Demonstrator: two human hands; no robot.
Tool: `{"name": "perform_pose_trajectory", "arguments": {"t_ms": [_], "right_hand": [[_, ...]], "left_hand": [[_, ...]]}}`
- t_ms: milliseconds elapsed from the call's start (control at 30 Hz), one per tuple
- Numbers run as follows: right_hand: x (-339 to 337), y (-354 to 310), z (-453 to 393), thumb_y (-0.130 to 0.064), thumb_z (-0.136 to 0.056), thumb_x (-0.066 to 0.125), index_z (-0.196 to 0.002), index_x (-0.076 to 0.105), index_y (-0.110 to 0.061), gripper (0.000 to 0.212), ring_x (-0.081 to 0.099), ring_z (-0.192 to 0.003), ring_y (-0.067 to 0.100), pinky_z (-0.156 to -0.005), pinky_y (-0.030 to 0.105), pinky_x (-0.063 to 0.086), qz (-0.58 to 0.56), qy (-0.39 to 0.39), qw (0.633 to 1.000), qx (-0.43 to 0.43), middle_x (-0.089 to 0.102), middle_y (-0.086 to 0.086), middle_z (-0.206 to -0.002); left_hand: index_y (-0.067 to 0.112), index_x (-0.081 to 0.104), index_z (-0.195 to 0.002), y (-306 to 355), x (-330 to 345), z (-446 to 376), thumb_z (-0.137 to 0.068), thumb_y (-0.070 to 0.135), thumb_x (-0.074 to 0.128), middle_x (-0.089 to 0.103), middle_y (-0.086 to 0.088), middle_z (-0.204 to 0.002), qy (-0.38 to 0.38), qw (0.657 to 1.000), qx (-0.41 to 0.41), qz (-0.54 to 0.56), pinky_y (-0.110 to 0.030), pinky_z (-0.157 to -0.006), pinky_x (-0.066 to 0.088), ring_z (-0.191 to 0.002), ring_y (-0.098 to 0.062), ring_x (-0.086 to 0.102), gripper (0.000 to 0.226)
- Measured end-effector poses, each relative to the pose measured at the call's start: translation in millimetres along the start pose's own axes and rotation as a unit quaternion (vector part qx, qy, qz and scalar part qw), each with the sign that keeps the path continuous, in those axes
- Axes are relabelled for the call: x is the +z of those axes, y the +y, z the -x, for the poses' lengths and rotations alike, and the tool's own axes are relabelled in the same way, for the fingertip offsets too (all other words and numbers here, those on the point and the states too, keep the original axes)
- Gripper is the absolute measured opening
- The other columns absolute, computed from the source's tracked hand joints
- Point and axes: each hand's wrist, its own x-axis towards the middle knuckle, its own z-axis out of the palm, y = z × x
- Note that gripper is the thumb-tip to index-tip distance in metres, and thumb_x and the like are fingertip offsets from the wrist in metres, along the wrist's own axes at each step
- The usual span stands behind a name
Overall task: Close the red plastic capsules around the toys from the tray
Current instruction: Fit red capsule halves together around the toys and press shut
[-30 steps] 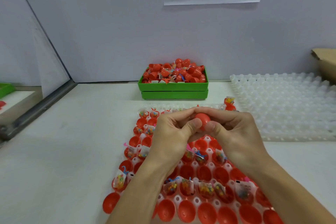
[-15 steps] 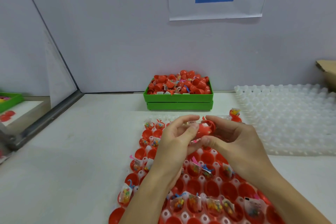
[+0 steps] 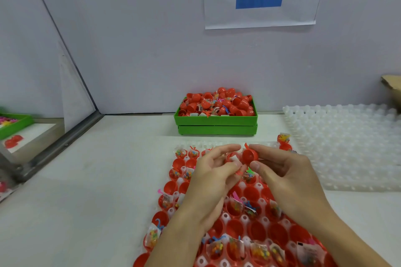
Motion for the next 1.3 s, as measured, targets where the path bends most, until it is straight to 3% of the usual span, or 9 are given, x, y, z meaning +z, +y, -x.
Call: {"name": "perform_pose_trajectory", "arguments": {"t_ms": [133, 333, 533, 633, 833, 1000, 1300], "right_hand": [[-1.2, -0.4, 0.0, -0.001, -0.082, 0.075, -0.105, 0.074, -0.026, 0.034, 0.072, -0.085, 0.000, -0.077, 0.014, 0.055, -0.007, 0.012, 1.000, 0.007, 0.076, -0.018, -0.090], [-1.3, -0.7, -0.3, 0.000, -0.079, 0.077, -0.104, 0.075, -0.023, 0.034, 0.072, -0.081, -0.001, -0.073, 0.009, 0.053, -0.006, 0.022, 1.000, 0.007, 0.076, -0.018, -0.087], [-0.6, -1.3, 0.2, -0.002, -0.080, 0.077, -0.094, 0.072, -0.036, 0.037, 0.072, -0.079, -0.002, -0.070, 0.011, 0.055, -0.023, 0.027, 0.999, 0.003, 0.076, -0.020, -0.084], [-1.0, -2.6, 0.2, -0.003, -0.080, 0.077, -0.093, 0.071, -0.038, 0.038, 0.072, -0.079, -0.002, -0.069, 0.012, 0.055, -0.020, 0.032, 0.999, -0.006, 0.076, -0.020, -0.083], [-2.2, -1.3, 0.2, -0.003, -0.081, 0.077, -0.097, 0.074, -0.033, 0.033, 0.072, -0.076, 0.000, -0.067, 0.013, 0.055, -0.015, 0.041, 0.999, -0.004, 0.076, -0.019, -0.083], [-2.9, -3.2, 1.9, -0.003, -0.082, 0.076, -0.093, 0.071, -0.038, 0.037, 0.071, -0.073, 0.000, -0.070, 0.013, 0.055, -0.011, 0.047, 0.999, -0.005, 0.075, -0.021, -0.086], [-6.9, -1.8, -0.4, -0.004, -0.083, 0.075, -0.098, 0.073, -0.030, 0.031, 0.071, -0.083, -0.004, -0.066, 0.007, 0.052, -0.051, 0.060, 0.997, 0.021, 0.075, -0.022, -0.086]], "left_hand": [[0.000, 0.073, -0.102, 3.8, 1.0, -1.0, -0.094, -0.005, 0.052, 0.060, -0.014, -0.090, 0.005, 0.994, -0.036, 0.104, -0.028, -0.081, 0.058, -0.079, -0.014, 0.064, 0.023], [-0.011, 0.063, -0.116, 5.4, 1.3, -0.2, -0.096, 0.005, 0.052, 0.066, -0.019, -0.104, 0.011, 0.980, -0.061, 0.188, -0.033, -0.087, 0.059, -0.096, -0.022, 0.065, 0.028], [-0.004, 0.064, -0.115, 0.4, -0.8, -2.4, -0.089, -0.020, 0.046, 0.062, -0.024, -0.116, 0.010, 0.993, -0.049, 0.107, -0.030, -0.088, 0.058, -0.101, -0.022, 0.071, 0.035], [-0.002, 0.060, -0.121, -3.0, -2.1, -4.9, -0.094, -0.016, 0.044, 0.059, -0.028, -0.125, 0.006, 0.997, -0.038, 0.071, -0.027, -0.087, 0.057, -0.108, -0.027, 0.068, 0.034], [0.019, 0.058, -0.123, -8.2, -7.4, -4.6, -0.100, -0.005, 0.044, 0.064, -0.021, -0.118, -0.012, 0.997, -0.002, -0.081, -0.020, -0.086, 0.055, -0.102, -0.018, 0.071, 0.035], [0.026, 0.055, -0.125, -5.6, -8.9, -1.9, -0.103, 0.005, 0.045, 0.069, -0.018, -0.110, -0.020, 0.985, 0.015, -0.170, -0.026, -0.092, 0.055, -0.098, -0.016, 0.073, 0.032], [0.023, 0.051, -0.123, 1.9, -7.8, 0.4, -0.104, 0.009, 0.042, 0.076, -0.012, -0.093, -0.042, 0.983, 0.034, -0.176, -0.026, -0.073, 0.060, -0.087, -0.021, 0.075, 0.024]]}}
